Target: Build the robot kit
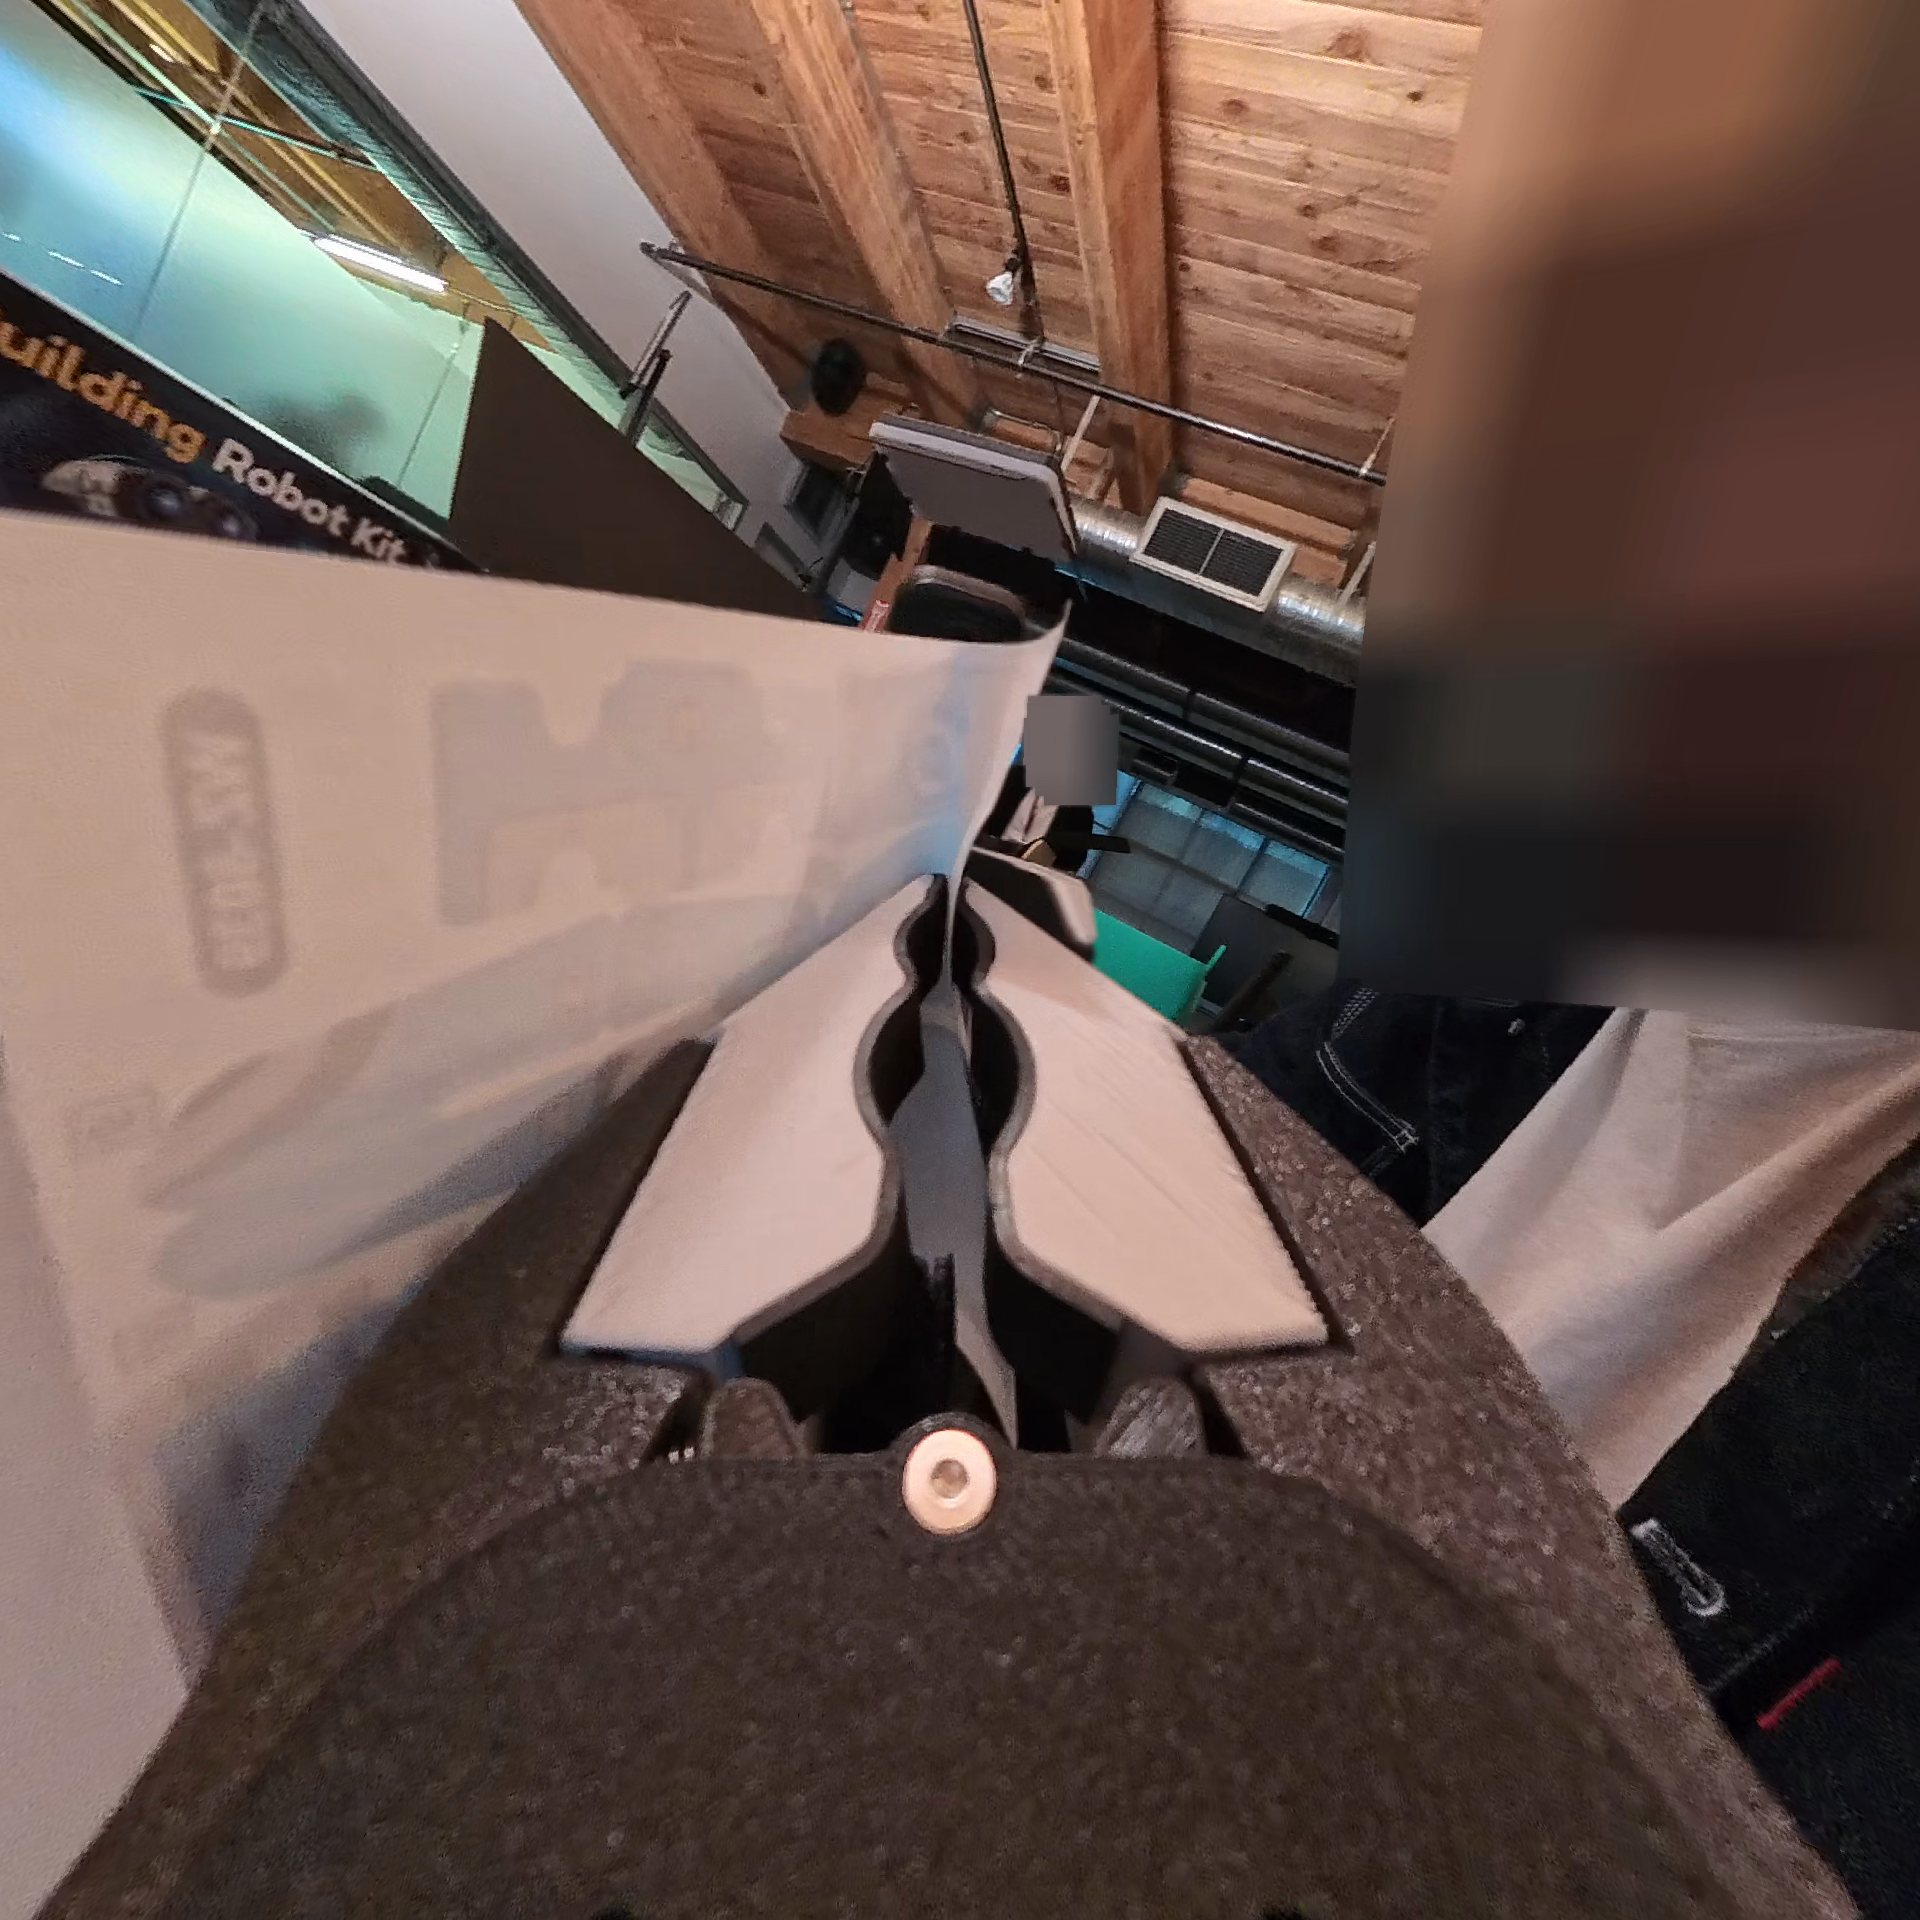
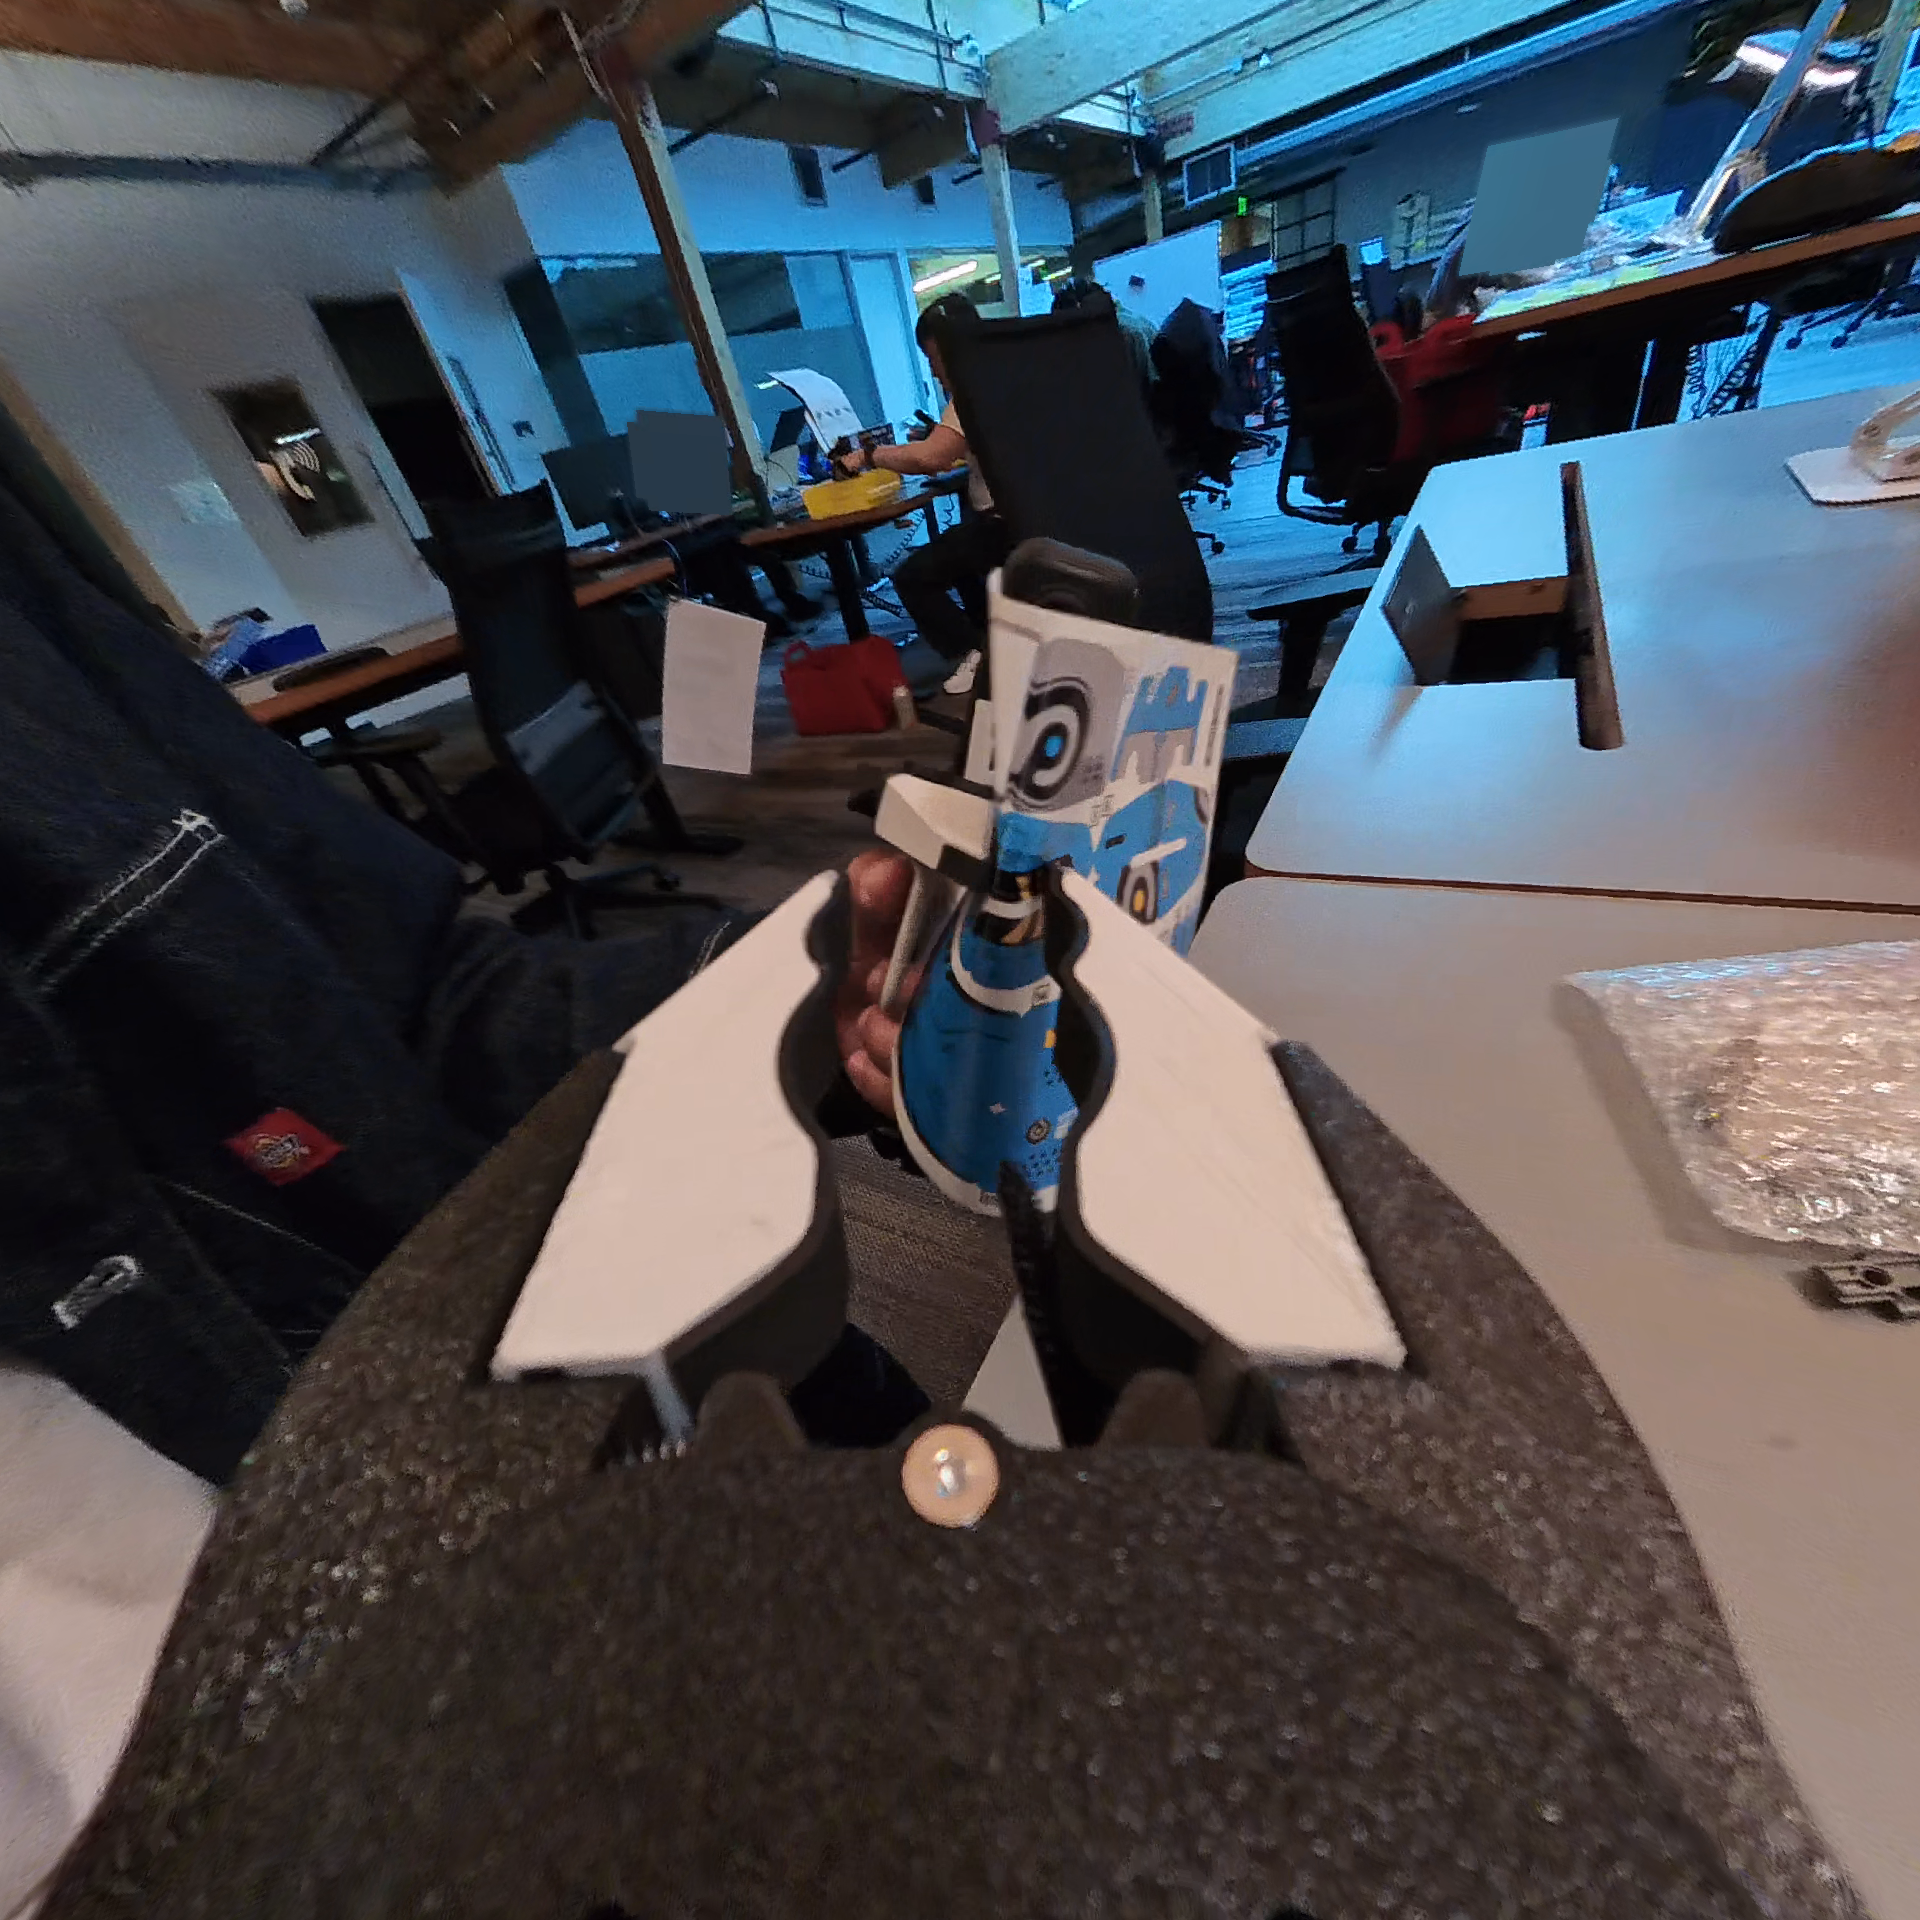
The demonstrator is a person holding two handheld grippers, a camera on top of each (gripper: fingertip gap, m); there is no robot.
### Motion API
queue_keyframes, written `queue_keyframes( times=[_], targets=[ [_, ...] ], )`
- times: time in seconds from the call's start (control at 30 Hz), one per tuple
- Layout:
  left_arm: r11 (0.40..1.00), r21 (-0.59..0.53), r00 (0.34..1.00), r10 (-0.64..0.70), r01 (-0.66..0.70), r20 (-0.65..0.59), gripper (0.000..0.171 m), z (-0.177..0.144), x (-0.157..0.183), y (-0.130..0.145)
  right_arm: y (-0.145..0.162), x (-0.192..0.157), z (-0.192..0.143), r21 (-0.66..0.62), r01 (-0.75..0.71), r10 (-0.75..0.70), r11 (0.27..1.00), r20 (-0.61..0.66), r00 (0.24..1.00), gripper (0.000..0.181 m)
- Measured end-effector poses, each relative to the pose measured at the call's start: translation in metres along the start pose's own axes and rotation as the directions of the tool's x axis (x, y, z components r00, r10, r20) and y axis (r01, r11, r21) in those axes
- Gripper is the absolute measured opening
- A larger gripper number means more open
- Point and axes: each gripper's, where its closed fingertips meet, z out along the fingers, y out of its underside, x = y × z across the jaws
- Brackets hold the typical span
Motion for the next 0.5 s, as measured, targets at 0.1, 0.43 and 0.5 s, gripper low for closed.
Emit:
queue_keyframes(
  times=[0.1,0.43,0.5],
  targets=[
    [1.0,-0.006,0.999,-0.004,0.004,-0.035,0.0,0.003,0.007,0.001,-0.002,-0.001,-0.003,0.008,-0.002,0.002,1.0,0.013,1.0,0.024],
    [1.0,-0.011,0.996,-0.029,0.029,-0.081,0.0,0.005,0.014,0.004,-0.001,-0.005,-0.007,-0.001,-0.066,0.066,0.998,0.096,0.993,0.011],
    [1.0,-0.005,0.998,-0.017,0.016,-0.067,0.0,0.006,0.013,0.003,-0.001,-0.003,-0.008,0.003,-0.081,0.081,0.997,0.091,0.993,0.01]
  ],
)
